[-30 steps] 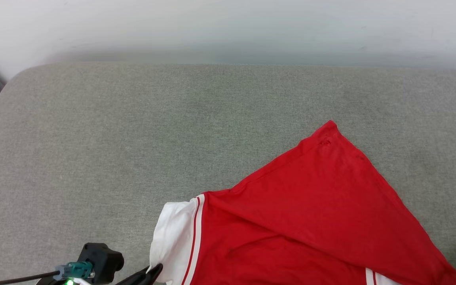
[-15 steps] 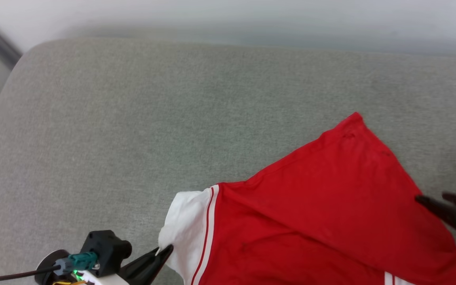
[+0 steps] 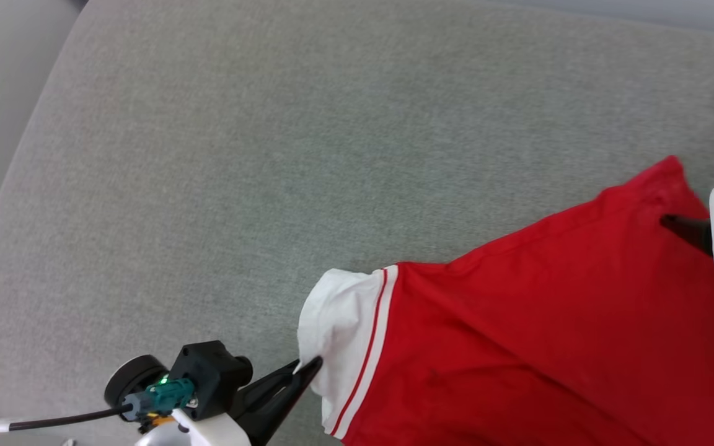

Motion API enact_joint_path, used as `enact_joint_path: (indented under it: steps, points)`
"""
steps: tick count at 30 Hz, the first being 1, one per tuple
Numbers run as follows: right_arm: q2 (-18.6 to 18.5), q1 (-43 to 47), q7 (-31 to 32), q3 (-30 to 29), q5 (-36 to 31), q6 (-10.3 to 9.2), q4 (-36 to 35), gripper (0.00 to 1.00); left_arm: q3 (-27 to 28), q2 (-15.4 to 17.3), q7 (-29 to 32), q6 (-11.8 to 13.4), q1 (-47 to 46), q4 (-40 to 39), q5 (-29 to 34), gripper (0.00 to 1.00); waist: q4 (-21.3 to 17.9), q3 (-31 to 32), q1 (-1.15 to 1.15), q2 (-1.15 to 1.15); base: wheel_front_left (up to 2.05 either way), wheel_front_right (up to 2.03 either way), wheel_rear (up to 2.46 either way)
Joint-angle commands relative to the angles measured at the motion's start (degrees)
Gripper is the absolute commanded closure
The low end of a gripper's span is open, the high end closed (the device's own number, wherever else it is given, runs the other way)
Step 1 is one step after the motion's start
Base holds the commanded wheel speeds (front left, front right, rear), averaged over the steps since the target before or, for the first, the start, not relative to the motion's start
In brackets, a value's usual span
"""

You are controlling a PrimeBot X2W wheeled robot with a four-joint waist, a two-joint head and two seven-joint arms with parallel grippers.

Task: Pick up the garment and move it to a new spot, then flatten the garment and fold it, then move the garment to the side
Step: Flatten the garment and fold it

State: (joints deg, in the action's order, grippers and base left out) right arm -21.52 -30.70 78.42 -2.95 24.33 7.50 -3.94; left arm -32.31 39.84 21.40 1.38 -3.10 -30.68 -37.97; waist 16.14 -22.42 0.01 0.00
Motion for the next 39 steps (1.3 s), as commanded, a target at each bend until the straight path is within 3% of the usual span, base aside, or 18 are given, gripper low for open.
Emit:
enact_joint_path:
  steps: [1,13,14,15,16,21,31,36,39]
  points:
    - [0.04,-1.42,-0.11,-0.05,-0.70,-0.02,0.76,0.00,-0.13,-0.53,-0.43,-0.40,-1.24,0.20,0.26,1.00,2.16,-2.14,-0.01,0.00,0.00,0.00,0.00]
    - [-2.76,-0.38,1.40,3.75,-5.00,-0.02,11.90,0.00,-2.27,-4.08,-2.51,-2.30,-4.18,3.55,0.87,1.00,6.77,-4.82,-0.01,0.00,0.00,0.00,0.00]
    - [-3.24,0.11,1.51,4.04,-5.31,-0.02,12.33,0.20,-2.32,-4.15,-2.61,-2.30,-4.25,3.70,0.84,1.00,6.91,-4.92,-0.01,0.00,0.00,0.00,0.00]
    - [-3.72,0.33,1.32,4.21,-5.64,-0.03,13.01,0.69,-2.39,-4.20,-2.69,-2.39,-4.33,3.87,0.88,1.00,7.05,-5.01,-0.01,0.00,0.00,0.00,0.00]
    - [-4.07,0.36,0.99,4.27,-5.85,-0.03,13.62,1.00,-2.47,-4.25,-2.85,-2.45,-4.43,4.04,0.95,1.00,7.15,-5.03,-0.01,0.00,0.00,0.00,0.00]
    - [-3.38,-1.38,-2.90,2.65,-5.35,-0.04,15.81,1.00,-2.52,-4.43,-3.10,-2.48,-4.30,5.21,0.85,1.00,6.88,-3.66,-0.01,0.00,0.00,0.00,0.00]
    - [-3.87,-6.53,-13.05,6.43,1.21,-0.02,14.59,1.00,1.92,-1.45,-3.19,0.61,-5.26,5.01,1.66,1.00,3.05,5.16,-0.01,0.00,0.00,0.00,0.00]
    - [-4.79,-7.72,-19.43,7.51,5.52,-0.02,10.26,1.00,7.36,1.48,-3.15,3.78,-7.88,2.54,3.11,1.00,-0.70,11.15,-0.01,0.00,0.00,0.00,0.00]
    - [-4.75,-7.58,-21.04,6.82,6.81,-0.02,7.59,1.00,9.92,2.45,-3.76,4.17,-10.16,1.31,3.43,1.00,-2.68,13.22,-0.01,0.00,0.00,0.00,0.00]
